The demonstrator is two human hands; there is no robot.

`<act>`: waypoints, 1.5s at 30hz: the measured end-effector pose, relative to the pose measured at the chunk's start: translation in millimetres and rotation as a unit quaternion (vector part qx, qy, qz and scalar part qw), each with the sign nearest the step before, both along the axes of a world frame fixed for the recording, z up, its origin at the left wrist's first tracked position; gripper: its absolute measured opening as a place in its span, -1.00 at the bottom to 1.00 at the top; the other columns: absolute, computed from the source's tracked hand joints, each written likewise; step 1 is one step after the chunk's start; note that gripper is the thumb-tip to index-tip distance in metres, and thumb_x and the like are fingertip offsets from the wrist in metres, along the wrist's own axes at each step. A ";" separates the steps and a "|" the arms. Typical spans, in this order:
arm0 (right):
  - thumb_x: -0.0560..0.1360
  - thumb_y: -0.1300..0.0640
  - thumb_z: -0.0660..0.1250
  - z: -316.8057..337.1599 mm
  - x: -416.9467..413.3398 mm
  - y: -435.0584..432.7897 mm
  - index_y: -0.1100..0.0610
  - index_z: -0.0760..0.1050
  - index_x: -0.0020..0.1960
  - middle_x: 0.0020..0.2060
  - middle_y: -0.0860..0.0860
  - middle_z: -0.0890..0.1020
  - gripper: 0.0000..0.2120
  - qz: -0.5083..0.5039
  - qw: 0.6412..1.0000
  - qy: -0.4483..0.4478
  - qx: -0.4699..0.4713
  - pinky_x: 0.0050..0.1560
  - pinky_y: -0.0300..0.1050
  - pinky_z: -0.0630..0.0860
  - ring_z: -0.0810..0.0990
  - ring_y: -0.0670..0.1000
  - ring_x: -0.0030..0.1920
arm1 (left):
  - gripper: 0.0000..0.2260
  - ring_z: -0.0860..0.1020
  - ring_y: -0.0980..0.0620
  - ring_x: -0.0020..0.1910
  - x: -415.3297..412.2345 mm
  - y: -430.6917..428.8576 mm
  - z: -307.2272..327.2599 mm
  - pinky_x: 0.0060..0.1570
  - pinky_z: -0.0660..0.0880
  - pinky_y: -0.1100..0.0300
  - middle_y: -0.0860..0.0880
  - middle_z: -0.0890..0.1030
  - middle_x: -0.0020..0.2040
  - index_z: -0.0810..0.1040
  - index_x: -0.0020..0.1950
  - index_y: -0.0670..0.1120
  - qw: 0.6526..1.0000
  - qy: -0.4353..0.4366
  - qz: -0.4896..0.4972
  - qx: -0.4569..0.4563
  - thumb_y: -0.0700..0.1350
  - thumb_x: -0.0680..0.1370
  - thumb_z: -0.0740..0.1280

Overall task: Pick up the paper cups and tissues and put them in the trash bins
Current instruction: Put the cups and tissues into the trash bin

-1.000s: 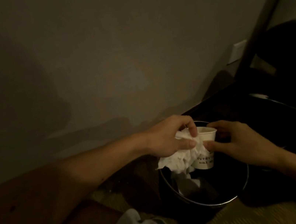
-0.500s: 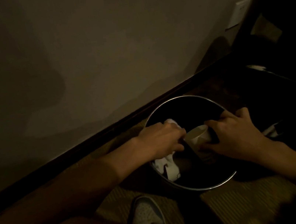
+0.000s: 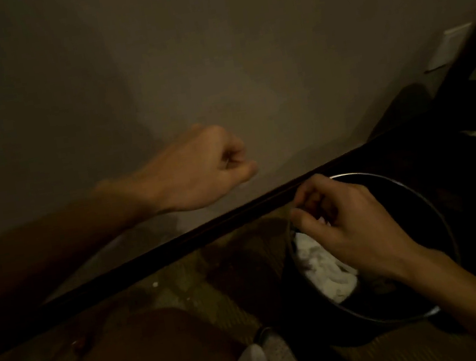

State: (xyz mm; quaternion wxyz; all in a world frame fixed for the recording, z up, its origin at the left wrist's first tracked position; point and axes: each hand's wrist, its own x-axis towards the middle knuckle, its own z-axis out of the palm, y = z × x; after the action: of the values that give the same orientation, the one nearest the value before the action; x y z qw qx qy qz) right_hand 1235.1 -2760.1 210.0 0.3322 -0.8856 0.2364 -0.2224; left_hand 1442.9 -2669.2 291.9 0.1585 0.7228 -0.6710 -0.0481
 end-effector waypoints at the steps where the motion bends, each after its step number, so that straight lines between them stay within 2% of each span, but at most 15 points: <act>1: 0.47 -0.08 0.35 3.6 16.6 13.7 -0.05 0.49 -0.09 -0.33 -0.15 0.55 -0.88 0.020 0.999 -0.021 0.013 -0.35 -0.27 0.40 0.55 -0.13 -0.30 | -0.62 0.34 0.11 -0.47 8.3 19.0 12.3 -0.42 0.27 0.22 0.01 0.30 -0.52 0.34 -0.38 -0.12 1.000 -0.017 0.017 0.011 0.04 0.54 0.33; 4: 0.46 -0.07 0.37 17.1 71.2 57.1 -0.05 0.49 -0.05 -0.24 -0.16 0.55 -0.86 0.105 0.993 -0.049 0.028 -0.29 -0.26 0.44 0.56 -0.11 -0.23 | -0.66 0.35 0.07 -0.44 31.1 84.9 37.4 -0.35 0.32 0.06 0.00 0.34 -0.50 0.32 -0.36 -0.10 0.993 -0.073 0.071 0.061 0.05 0.51 0.29; 7: 0.43 -0.14 0.30 31.1 131.5 104.9 -0.15 0.47 0.02 -0.12 -0.24 0.52 -0.82 0.207 0.977 -0.027 0.035 -0.26 -0.29 0.46 0.55 -0.15 -0.16 | -0.66 0.37 0.12 -0.45 52.8 167.1 49.9 -0.39 0.31 0.14 0.05 0.33 -0.49 0.32 -0.39 -0.04 0.973 -0.184 0.108 0.093 0.15 0.48 0.17; 9: 0.43 -0.18 0.27 38.0 169.1 139.4 -0.19 0.46 0.00 -0.11 -0.25 0.52 -0.82 0.278 0.960 -0.012 0.038 -0.27 -0.27 0.46 0.54 -0.17 -0.13 | -0.61 0.39 0.14 -0.50 68.1 229.2 54.0 -0.46 0.33 0.22 0.09 0.34 -0.52 0.37 -0.41 0.01 0.965 -0.202 0.135 0.101 0.20 0.53 0.10; 14: 0.38 -0.25 0.24 37.7 252.0 240.6 -0.19 0.49 0.00 -0.09 -0.23 0.55 -0.74 0.435 0.900 0.032 -0.015 -0.18 -0.30 0.48 0.54 -0.20 -0.11 | -0.64 0.48 0.17 -0.37 95.4 405.7 20.0 -0.41 0.40 0.23 0.11 0.46 -0.42 0.44 -0.29 0.15 0.943 -0.103 0.294 0.122 0.33 0.54 0.08; 17: 0.38 -0.19 0.26 24.3 293.4 305.5 -0.15 0.51 0.01 -0.10 -0.20 0.55 -0.75 0.502 0.861 0.064 -0.060 -0.18 -0.28 0.46 0.52 -0.23 -0.10 | -0.66 0.51 0.17 -0.37 87.3 497.2 -21.6 -0.44 0.33 0.33 0.11 0.50 -0.40 0.46 -0.31 0.17 0.899 -0.056 0.421 0.108 0.35 0.48 0.10; 20: 0.40 -0.18 0.29 3.4 324.9 366.6 -0.15 0.53 0.06 -0.07 -0.24 0.56 -0.72 0.563 0.816 0.109 -0.070 -0.13 -0.33 0.48 0.52 -0.30 -0.06 | -0.75 0.51 0.32 -0.26 75.9 562.8 -73.1 -0.31 0.41 0.40 0.31 0.53 -0.30 0.46 -0.32 0.20 0.848 0.025 0.520 0.097 0.26 0.50 0.22; 24: 0.43 -0.18 0.35 -27.5 363.2 427.0 -0.31 0.40 0.10 0.02 -0.36 0.39 -0.73 0.633 0.723 0.249 -0.123 0.01 -0.38 0.39 0.44 -0.35 0.00 | -0.71 0.53 0.23 -0.24 71.7 617.5 -149.2 -0.33 0.46 0.33 0.15 0.56 -0.26 0.61 -0.12 0.05 0.802 0.132 0.581 0.048 0.21 0.53 0.23; 26: 0.47 -0.12 0.36 -42.6 381.5 453.5 -0.22 0.43 0.25 0.13 -0.32 0.41 -0.64 0.644 0.679 0.319 -0.149 0.07 -0.35 0.42 0.46 -0.30 0.06 | -0.77 0.52 0.24 -0.21 75.1 635.1 -190.8 -0.26 0.47 0.34 0.13 0.57 -0.14 0.62 -0.07 0.01 0.793 0.135 0.591 0.056 0.12 0.57 0.28; 28: 0.51 -0.06 0.35 -61.9 396.1 485.1 -0.11 0.42 0.37 0.28 -0.17 0.46 -0.56 0.648 0.645 0.366 -0.171 0.18 -0.26 0.47 0.49 -0.19 0.20 | -0.82 0.52 0.27 -0.13 81.4 652.6 -228.9 -0.18 0.49 0.34 0.13 0.59 -0.01 0.63 -0.01 0.01 0.772 0.136 0.619 0.048 0.07 0.58 0.31; 31: 0.55 -0.03 0.31 -98.0 408.6 537.4 -0.01 0.39 0.43 0.36 -0.04 0.46 -0.54 0.655 0.610 0.402 -0.192 0.24 -0.24 0.43 0.47 -0.06 0.30 | -0.77 0.50 0.11 0.12 90.6 679.6 -273.7 0.01 0.54 0.13 0.14 0.46 0.19 0.57 0.21 0.03 0.707 0.152 0.689 0.048 0.05 0.59 0.30; 35: 0.54 0.03 0.33 -154.6 420.0 600.3 0.05 0.32 0.48 0.43 0.04 0.40 -0.48 0.658 0.606 0.405 -0.187 0.22 -0.21 0.39 0.45 0.02 0.33 | -0.63 0.44 -0.07 0.27 99.3 711.4 -318.2 0.04 0.54 0.07 -0.09 0.34 0.38 0.39 0.41 0.00 0.640 0.157 0.751 0.045 -0.01 0.61 0.29; 39: 0.52 0.06 0.36 -207.1 419.5 637.7 0.01 0.28 0.50 0.46 0.03 0.35 -0.42 0.646 0.640 0.402 -0.110 0.12 -0.20 0.42 0.44 0.04 0.33 | -0.53 0.42 -0.12 0.30 108.4 732.6 -344.0 0.02 0.44 0.12 -0.14 0.31 0.42 0.29 0.50 -0.01 0.626 0.159 0.764 0.015 0.00 0.60 0.28; 42: 0.51 0.13 0.37 -235.3 414.7 650.1 0.06 0.25 0.52 0.51 0.05 0.26 -0.39 0.651 0.661 0.369 -0.060 0.35 -0.18 0.29 0.29 0.04 0.46 | -0.52 0.40 -0.13 0.32 117.1 743.6 -360.1 0.12 0.46 0.06 -0.14 0.30 0.43 0.24 0.53 0.05 0.604 0.189 0.773 0.049 0.09 0.62 0.21; 45: 0.52 0.11 0.35 -251.8 415.3 656.4 0.01 0.20 0.54 0.57 0.04 0.09 -0.36 0.657 0.672 0.335 -0.063 0.48 -0.06 0.15 0.11 0.08 0.54 | -0.59 0.41 -0.12 0.25 123.4 748.5 -373.7 0.10 0.39 0.11 -0.16 0.42 0.32 0.41 0.39 -0.04 0.611 0.164 0.772 0.063 0.12 0.61 0.20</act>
State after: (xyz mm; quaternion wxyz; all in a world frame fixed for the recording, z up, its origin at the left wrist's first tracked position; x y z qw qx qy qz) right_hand 1650.4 -2103.7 -41.9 0.2343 -0.8462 -0.3256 0.3508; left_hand 1566.3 -1920.7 -81.9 0.1985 0.9617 0.1766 -0.0673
